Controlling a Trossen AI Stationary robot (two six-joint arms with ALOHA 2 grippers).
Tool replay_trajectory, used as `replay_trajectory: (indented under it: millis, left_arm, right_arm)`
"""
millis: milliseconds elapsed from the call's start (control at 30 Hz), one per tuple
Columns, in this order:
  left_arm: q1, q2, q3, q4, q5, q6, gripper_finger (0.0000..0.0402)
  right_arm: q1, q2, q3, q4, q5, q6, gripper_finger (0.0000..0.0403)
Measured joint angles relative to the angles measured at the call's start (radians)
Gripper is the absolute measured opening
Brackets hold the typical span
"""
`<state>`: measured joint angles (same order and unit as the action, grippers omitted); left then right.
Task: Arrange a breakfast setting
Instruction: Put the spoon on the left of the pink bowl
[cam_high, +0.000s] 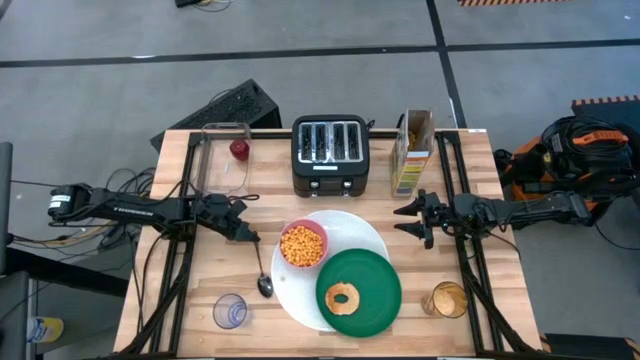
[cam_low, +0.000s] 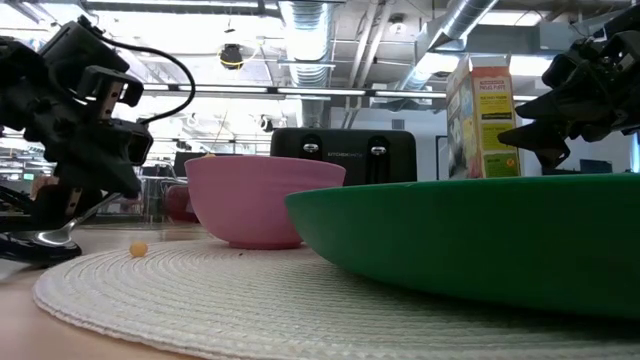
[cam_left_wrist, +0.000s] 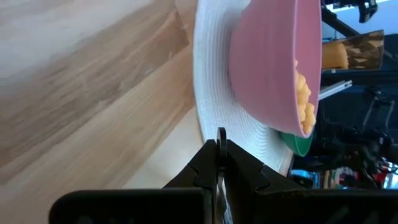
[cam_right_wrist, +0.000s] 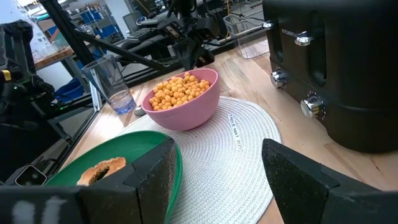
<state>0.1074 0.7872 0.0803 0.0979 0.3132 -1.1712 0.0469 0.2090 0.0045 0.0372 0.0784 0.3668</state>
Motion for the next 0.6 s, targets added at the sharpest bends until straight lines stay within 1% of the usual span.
replay_trajectory:
  millis: [233,367,500,600]
  left_arm:
    - [0.000,0.000,0.000,-0.012,-0.007,-0.017,0.0005]
    - [0.000,0.000,0.000,0.026,0.004,-0.023,0.0005]
    - [0.000,0.001,0.000,0.019,-0.040,-0.019,0.0005]
    - [0.000,0.021,0.000,0.021,-0.048,-0.011,0.0005]
  right_arm:
    - [0.000,0.000,0.000,0.000,0.000,0.000,0.0260]
    - [0.000,0.000,0.000,0.000,0.000,0.000,0.0260]
    - [0.000,0.000,0.000,0.000,0.000,0.000,0.0260]
    - [0.000,0.000,0.000,0.000,0.000,0.000,0.0260]
